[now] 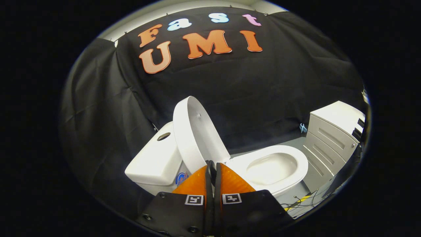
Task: Open the toilet lid.
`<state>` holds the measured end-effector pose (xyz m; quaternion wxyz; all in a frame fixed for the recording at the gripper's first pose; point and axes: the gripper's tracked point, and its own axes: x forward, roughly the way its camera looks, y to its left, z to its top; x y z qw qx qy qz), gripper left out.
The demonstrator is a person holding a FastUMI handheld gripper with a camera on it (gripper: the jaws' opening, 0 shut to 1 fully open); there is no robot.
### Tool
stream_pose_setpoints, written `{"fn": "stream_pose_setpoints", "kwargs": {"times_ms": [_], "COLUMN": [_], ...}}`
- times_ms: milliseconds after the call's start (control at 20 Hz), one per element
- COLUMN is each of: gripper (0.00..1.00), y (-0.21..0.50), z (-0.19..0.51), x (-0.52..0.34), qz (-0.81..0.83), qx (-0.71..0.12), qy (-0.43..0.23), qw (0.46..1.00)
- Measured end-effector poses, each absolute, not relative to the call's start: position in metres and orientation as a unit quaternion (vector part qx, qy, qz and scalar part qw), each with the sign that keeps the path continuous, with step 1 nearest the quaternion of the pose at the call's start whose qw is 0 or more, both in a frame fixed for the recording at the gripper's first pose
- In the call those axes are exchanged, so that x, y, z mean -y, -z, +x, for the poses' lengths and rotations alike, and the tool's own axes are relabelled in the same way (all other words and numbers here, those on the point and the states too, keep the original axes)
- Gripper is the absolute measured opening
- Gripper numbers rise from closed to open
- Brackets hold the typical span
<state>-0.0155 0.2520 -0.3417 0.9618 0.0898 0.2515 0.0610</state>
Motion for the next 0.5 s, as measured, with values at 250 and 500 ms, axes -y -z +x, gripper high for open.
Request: {"fn": "stream_pose_setpoints", "kwargs": {"times_ms": [250,500], "gripper": [0.08,0.08], "y": [0.346,0.348], "z": [-0.020,-0.023], "x": [-0.271,-0.275], "qz": [0.056,0.037], "qx": [-0.251,-0.256], "qy": [-0.073,-0.077], "qw": [0.963,0.963]}}
